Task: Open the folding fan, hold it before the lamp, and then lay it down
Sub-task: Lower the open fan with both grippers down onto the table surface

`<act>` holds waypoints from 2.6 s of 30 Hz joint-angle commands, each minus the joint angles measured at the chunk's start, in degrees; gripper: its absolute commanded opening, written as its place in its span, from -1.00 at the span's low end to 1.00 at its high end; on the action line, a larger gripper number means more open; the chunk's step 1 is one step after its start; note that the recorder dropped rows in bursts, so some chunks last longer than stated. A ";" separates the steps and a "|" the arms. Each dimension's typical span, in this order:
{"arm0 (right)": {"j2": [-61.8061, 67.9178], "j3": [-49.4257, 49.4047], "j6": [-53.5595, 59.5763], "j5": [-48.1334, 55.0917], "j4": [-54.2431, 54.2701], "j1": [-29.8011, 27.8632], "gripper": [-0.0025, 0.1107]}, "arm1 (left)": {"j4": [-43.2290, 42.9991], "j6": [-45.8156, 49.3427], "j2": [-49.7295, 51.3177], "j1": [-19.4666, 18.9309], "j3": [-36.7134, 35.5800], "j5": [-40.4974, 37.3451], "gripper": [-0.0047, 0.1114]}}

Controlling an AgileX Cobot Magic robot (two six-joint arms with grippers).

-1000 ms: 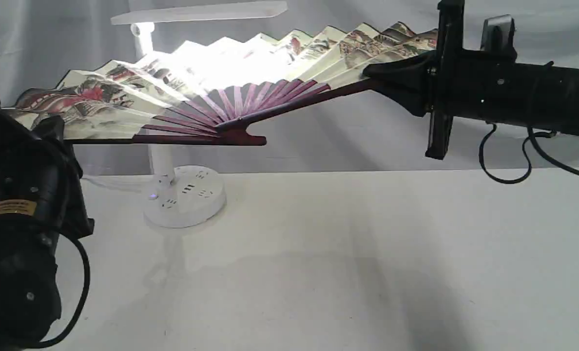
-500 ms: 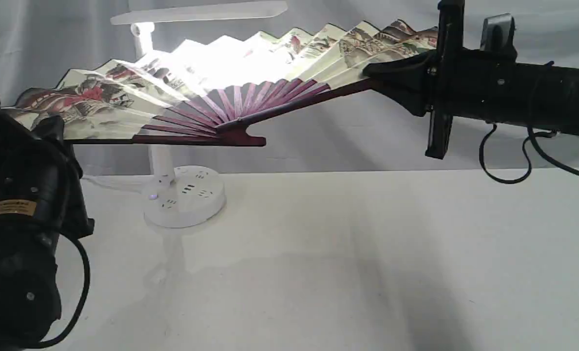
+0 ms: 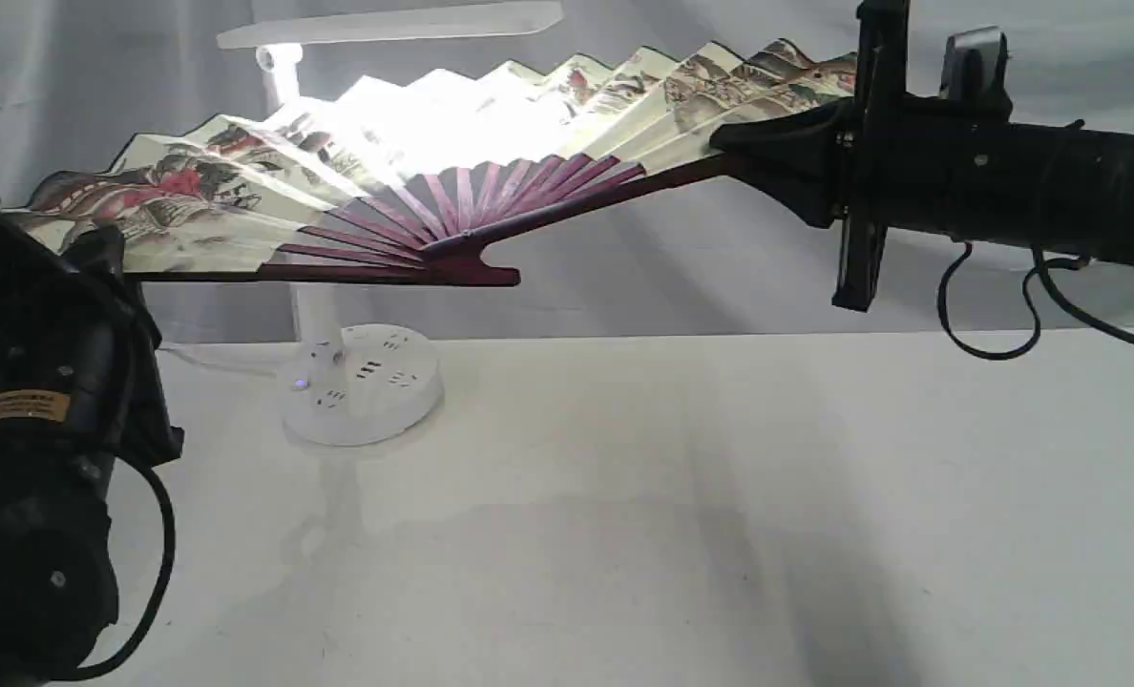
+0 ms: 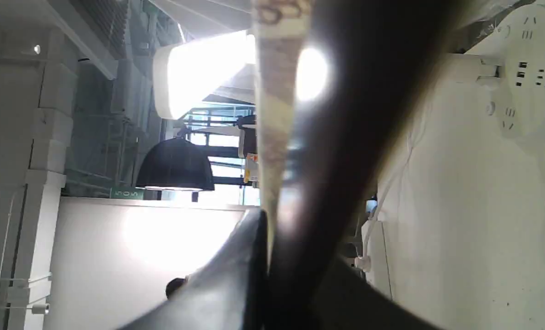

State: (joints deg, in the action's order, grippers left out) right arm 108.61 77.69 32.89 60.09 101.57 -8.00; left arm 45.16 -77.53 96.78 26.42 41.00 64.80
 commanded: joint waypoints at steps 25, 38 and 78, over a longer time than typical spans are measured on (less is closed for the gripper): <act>-0.19 -19.00 10.71 3.97 -1.62 -12.30 -0.96 | 4.18 -2.63 12.83 12.91 2.56 -0.68 -0.91; -0.19 -28.23 16.40 4.48 -2.39 -24.75 -0.96 | 2.23 -3.49 26.35 19.85 16.64 -1.77 -0.91; -0.19 -28.23 17.87 -5.68 -7.23 -27.97 -0.29 | -3.96 -3.44 33.30 19.85 21.28 -5.73 0.29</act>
State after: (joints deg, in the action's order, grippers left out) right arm 108.53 49.80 49.97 54.41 94.81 -35.90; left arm 41.55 -80.44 130.46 45.99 62.06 58.31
